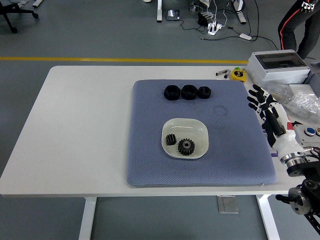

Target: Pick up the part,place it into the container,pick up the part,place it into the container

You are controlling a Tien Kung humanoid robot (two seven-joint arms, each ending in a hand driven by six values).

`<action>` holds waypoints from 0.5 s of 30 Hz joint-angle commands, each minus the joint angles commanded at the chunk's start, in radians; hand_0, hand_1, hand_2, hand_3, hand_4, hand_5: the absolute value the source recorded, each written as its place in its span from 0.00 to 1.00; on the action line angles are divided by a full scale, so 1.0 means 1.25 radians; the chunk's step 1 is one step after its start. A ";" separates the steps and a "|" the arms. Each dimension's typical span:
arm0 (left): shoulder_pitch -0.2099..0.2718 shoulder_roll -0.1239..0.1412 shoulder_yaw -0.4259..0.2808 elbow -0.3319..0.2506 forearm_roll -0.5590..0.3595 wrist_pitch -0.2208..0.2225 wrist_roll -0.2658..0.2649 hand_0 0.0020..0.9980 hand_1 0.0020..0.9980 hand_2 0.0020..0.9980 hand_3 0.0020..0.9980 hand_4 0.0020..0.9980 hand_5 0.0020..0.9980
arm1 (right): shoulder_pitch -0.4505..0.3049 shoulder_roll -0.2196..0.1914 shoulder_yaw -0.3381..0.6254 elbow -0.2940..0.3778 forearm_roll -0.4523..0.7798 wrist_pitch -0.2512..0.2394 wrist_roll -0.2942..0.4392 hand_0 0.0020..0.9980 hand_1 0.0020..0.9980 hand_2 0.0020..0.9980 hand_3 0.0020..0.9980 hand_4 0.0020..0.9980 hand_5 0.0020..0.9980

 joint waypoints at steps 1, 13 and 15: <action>0.000 0.000 0.001 0.000 -0.001 0.000 -0.001 0.68 0.68 0.74 0.62 0.64 0.66 | 0.001 0.000 0.001 0.000 0.001 0.000 0.000 0.89 0.85 0.87 0.90 1.00 0.86; -0.002 -0.003 0.004 0.002 -0.007 0.004 -0.002 0.68 0.68 0.74 0.63 0.64 0.66 | 0.004 0.001 0.000 0.002 0.008 -0.004 -0.003 0.89 0.84 0.87 0.89 1.00 0.87; -0.003 -0.004 0.004 0.002 -0.007 0.005 -0.002 0.68 0.68 0.74 0.63 0.64 0.66 | 0.004 0.001 0.000 0.003 0.007 -0.004 -0.005 0.89 0.84 0.87 0.89 1.00 0.87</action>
